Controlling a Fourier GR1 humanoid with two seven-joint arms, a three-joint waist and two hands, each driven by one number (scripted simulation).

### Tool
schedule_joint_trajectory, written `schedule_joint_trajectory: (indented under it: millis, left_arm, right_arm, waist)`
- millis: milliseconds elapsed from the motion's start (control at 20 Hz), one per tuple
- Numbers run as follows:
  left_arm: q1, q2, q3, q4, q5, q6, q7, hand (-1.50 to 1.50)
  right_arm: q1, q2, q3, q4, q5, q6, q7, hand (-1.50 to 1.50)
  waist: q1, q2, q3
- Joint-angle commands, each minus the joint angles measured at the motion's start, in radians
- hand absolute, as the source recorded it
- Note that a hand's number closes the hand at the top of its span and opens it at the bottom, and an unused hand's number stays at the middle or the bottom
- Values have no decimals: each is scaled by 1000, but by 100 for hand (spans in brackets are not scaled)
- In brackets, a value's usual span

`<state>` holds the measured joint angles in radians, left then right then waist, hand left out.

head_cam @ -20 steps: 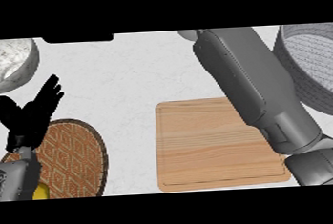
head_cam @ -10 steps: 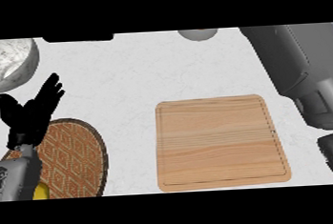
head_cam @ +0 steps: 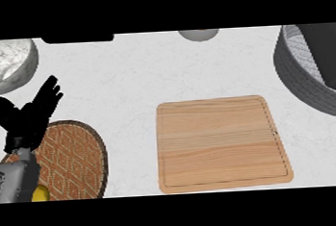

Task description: Pick the bell pepper from the cutting board and place it in the basket

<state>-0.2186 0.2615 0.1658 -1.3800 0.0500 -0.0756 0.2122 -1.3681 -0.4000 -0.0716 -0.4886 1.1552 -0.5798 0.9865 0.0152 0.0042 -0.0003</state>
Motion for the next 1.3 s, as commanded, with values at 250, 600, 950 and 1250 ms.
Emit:
schedule_joint_trajectory:
  millis: [250, 600, 950, 1250]
  left_arm:
    - [-16, -10, 10, 32, -13, 18, -12, 0]
    - [-1, -8, 12, -31, 3, 8, 34, 0]
    - [-4, -1, 6, -22, -8, -5, 18, 0]
    - [53, -31, -11, -67, -9, -5, 5, 0]
  right_arm:
    - [156, -88, -63, -34, -71, -26, -138, 150]
    - [298, -112, -127, -75, -158, -104, -272, 150]
    - [356, -117, -208, 11, -155, -295, -229, -150]
    - [329, -140, -231, 41, -229, -242, -418, -150]
  waist:
    - [-11, -1, 0]
    - [-9, -3, 1]
    - [1, 3, 1]
    - [7, 2, 1]
